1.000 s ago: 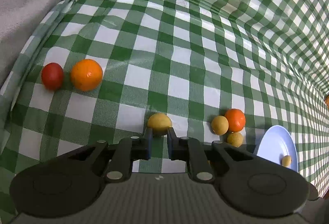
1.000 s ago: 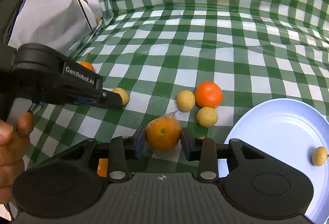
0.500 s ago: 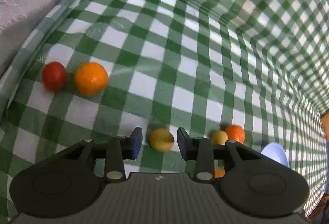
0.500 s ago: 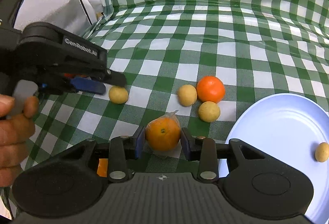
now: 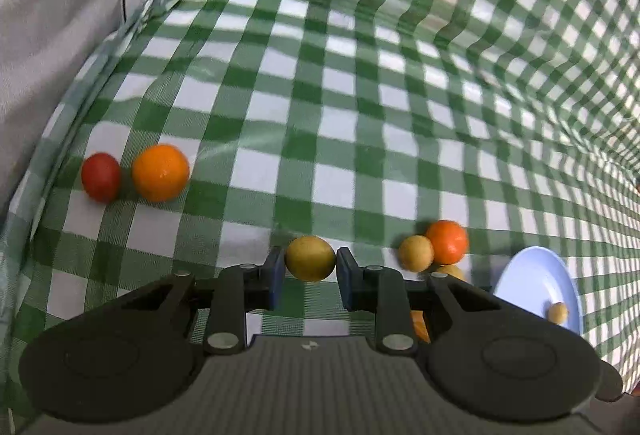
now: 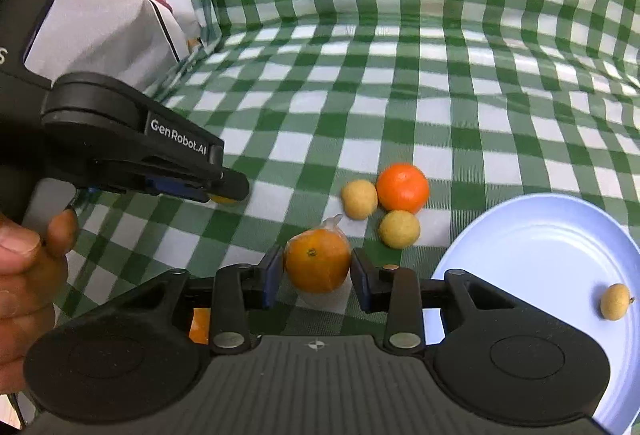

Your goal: Organize fruits

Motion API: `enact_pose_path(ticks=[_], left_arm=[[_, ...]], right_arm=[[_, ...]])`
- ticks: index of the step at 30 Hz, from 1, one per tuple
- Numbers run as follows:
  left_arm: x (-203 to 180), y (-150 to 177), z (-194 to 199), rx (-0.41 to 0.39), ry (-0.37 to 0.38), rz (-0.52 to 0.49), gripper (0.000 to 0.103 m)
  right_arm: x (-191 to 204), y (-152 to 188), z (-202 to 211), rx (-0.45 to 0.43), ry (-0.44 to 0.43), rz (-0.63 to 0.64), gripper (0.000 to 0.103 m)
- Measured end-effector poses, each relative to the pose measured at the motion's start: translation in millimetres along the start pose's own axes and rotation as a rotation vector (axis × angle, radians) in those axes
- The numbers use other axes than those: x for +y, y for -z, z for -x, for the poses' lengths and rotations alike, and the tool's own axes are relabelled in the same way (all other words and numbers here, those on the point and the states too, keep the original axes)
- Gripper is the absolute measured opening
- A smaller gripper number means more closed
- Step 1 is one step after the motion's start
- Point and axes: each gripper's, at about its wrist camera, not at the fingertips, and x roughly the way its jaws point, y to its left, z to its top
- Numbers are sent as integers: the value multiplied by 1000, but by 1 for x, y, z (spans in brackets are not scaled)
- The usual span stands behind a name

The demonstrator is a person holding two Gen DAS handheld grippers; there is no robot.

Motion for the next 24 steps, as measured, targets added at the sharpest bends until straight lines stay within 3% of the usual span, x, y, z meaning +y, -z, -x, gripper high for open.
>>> enact_pose_path(ticks=[14,24], left_arm=[[-25,-2,44,-71,-10,-52,30],[-80,16,57,-134,-15,-222,30]], right_arm=[[-14,-15,45,-114,39,-9,38],[-42,-5,85,-183,123,-44,38]])
